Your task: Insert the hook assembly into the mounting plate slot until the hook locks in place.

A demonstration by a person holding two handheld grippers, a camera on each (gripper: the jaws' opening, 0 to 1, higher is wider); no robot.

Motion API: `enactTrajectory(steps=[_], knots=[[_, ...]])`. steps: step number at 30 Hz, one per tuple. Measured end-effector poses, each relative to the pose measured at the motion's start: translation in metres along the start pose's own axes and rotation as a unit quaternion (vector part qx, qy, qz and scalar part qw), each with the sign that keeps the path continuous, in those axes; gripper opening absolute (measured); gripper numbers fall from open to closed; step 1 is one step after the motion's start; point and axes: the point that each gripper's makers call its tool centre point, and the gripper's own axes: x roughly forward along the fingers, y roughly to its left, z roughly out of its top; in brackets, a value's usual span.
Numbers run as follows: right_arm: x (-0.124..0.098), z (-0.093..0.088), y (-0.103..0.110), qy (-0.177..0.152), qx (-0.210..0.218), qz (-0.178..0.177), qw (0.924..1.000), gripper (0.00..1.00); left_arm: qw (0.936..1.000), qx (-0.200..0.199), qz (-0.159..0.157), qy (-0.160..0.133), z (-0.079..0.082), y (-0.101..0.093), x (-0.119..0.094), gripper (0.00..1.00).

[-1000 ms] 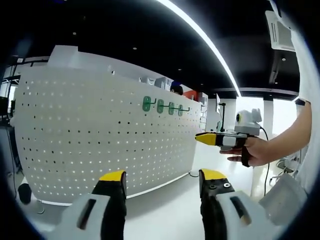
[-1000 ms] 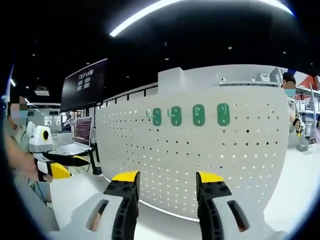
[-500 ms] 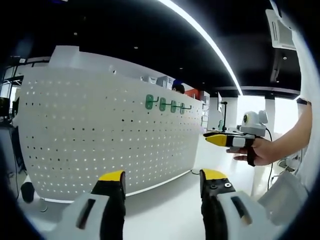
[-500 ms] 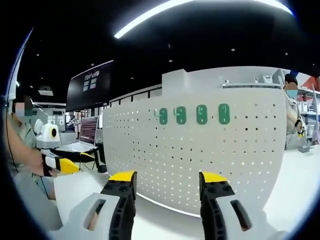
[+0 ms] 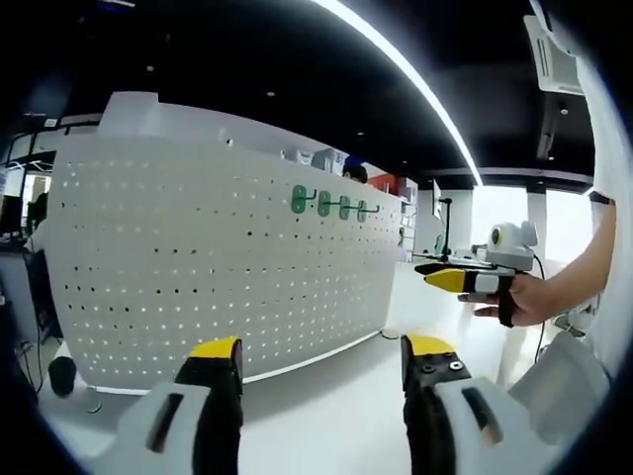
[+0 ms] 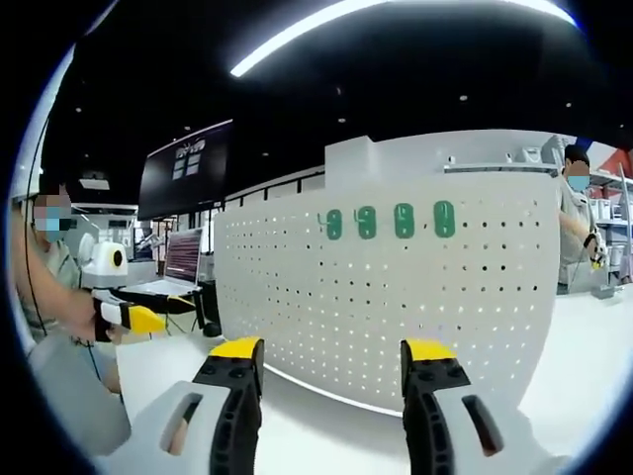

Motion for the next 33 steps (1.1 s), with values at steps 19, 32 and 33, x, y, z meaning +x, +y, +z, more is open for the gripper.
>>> enactTrajectory(steps=[19,32,33], knots=[[-0.032,-0.014,0.004,0.010,0.010,-0.008,0.9999,0.57,0.9996,-0.003,0.030,0.001,-0.008,0.013,-0.029,0.77],[-0.047,-0.019,0.008,0.011,0.019,-0.014,0.9997,0.59,0.9985,-0.010,0.053,-0.013,-0.005,0.023,-0.044,0.80],[-0.048,-0.019,0.008,0.012,0.019,-0.014,0.9996,0.59,0.9985,-0.011,0.052,-0.014,-0.005,0.023,-0.044,0.80]])
